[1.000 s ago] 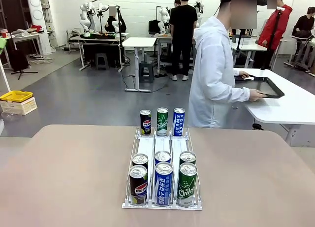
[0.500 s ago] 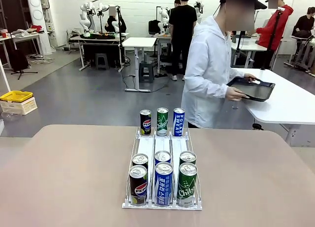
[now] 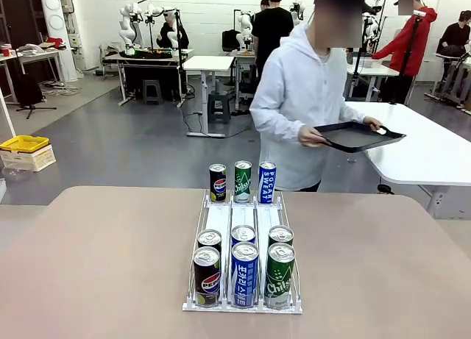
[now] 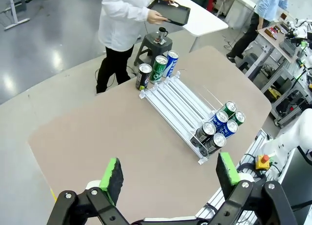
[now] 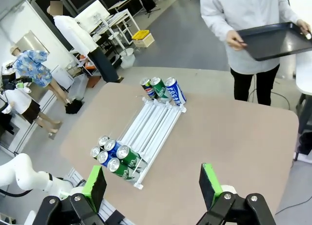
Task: Retrieve and hand over the desired beverage to the person.
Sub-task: Pick up a can of the same type that the person held from the Automatic Can Dispenser.
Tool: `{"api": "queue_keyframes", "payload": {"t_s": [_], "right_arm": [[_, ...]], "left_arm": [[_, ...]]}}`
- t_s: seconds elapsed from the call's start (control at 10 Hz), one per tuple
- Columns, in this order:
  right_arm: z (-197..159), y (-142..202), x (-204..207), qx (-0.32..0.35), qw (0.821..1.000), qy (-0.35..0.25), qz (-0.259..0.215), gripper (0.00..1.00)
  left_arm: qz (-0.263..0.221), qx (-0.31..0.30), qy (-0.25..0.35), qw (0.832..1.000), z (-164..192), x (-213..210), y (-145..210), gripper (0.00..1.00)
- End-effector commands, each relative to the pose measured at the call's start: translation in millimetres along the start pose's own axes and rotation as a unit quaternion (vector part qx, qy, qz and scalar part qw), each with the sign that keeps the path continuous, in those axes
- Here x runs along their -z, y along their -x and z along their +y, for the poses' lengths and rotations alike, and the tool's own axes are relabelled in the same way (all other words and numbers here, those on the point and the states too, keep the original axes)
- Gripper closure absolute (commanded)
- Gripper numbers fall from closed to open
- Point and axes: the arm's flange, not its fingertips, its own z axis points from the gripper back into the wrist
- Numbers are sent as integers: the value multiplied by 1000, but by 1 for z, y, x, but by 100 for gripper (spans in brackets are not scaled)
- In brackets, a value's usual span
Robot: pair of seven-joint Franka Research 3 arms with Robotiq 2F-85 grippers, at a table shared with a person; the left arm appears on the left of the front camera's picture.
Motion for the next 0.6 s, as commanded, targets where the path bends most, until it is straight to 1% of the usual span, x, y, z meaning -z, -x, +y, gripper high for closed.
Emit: {"api": "queue_keyframes", "payload": {"t_s": [0.0,0.5], "right_arm": [[0,-2,1,-6,1000,-11,-3,0],[0,-2,1,-6,1000,-11,-3,0]], "left_arm": [[-5,10,8,1000,1,-1,-1,0],[-5,10,8,1000,1,-1,-1,0]]}}
